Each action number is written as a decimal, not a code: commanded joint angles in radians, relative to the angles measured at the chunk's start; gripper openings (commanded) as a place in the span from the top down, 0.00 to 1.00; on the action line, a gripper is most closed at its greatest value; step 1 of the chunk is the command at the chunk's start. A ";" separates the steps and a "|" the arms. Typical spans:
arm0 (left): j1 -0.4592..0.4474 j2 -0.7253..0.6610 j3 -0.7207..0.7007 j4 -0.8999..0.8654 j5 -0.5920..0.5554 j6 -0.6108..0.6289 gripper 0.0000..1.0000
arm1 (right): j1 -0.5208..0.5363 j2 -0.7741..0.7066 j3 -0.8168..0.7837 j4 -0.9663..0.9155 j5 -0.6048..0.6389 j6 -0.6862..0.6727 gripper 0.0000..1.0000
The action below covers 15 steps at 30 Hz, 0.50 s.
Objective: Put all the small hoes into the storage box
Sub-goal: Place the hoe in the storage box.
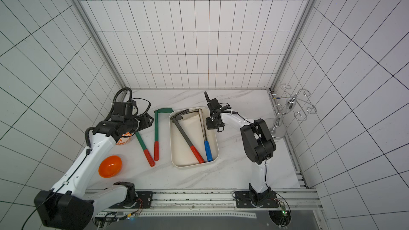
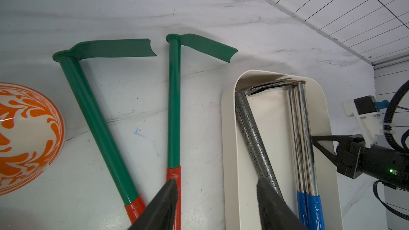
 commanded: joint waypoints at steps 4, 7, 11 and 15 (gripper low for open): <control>0.003 0.016 0.012 0.027 -0.019 0.018 0.40 | -0.059 -0.050 -0.068 -0.027 0.112 0.017 1.00; 0.005 0.026 0.000 0.036 -0.034 0.025 0.40 | -0.063 -0.055 -0.070 -0.024 0.110 0.008 0.98; 0.004 0.062 -0.007 0.032 -0.069 0.031 0.39 | -0.063 -0.071 -0.068 -0.024 0.109 0.004 0.87; 0.004 0.112 0.005 0.022 -0.104 0.030 0.37 | -0.063 -0.104 -0.059 -0.034 0.120 0.004 0.71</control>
